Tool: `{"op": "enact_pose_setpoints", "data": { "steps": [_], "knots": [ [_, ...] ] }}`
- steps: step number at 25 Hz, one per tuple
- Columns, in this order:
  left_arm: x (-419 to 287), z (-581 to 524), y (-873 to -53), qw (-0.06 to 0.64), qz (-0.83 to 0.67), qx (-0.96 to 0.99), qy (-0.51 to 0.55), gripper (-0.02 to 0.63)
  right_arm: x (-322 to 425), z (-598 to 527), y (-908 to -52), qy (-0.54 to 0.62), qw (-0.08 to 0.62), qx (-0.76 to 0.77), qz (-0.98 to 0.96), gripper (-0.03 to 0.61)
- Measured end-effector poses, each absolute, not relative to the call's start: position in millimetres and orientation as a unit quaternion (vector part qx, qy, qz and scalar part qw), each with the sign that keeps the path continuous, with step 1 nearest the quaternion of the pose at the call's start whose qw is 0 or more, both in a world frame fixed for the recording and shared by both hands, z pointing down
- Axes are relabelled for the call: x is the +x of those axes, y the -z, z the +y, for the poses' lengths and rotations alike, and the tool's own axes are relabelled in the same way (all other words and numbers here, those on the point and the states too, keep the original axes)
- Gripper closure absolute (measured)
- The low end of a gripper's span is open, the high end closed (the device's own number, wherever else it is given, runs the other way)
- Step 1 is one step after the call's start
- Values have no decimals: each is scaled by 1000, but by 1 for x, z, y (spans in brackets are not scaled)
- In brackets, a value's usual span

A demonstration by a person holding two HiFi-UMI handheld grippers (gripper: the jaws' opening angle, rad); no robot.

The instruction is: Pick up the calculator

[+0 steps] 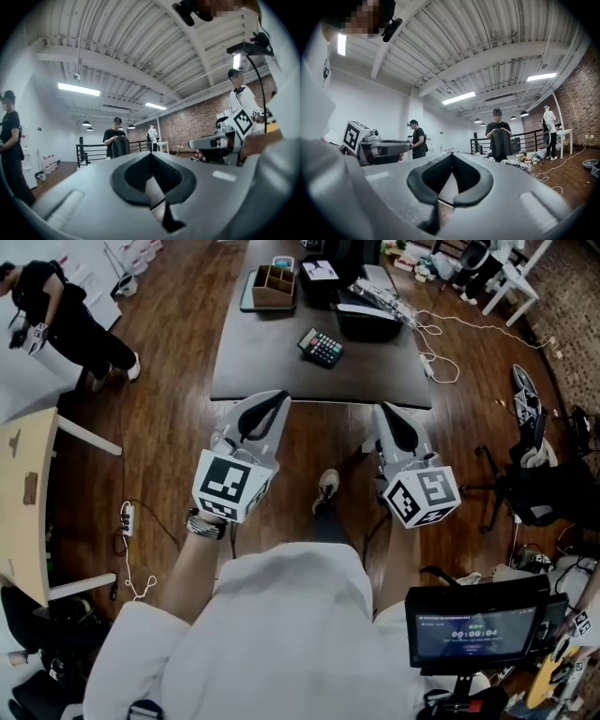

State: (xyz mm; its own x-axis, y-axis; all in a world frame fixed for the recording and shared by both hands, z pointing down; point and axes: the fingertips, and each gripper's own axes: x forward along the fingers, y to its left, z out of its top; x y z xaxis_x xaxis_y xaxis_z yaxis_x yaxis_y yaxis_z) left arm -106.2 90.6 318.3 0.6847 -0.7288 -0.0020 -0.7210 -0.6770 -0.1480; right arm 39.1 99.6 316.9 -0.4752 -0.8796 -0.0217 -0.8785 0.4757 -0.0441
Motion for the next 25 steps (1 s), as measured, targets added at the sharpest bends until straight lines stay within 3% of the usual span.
{"op": "enact_pose_setpoints", "data": {
  "steps": [14, 25],
  "knots": [
    [-79, -37, -307, 71, 456, -887, 22, 624, 78, -40, -316, 13, 5, -485, 875, 577],
    [-33, -131, -311, 21, 504, -863, 21, 609, 110, -128, -312, 13, -9, -451, 892, 577]
  ]
}}
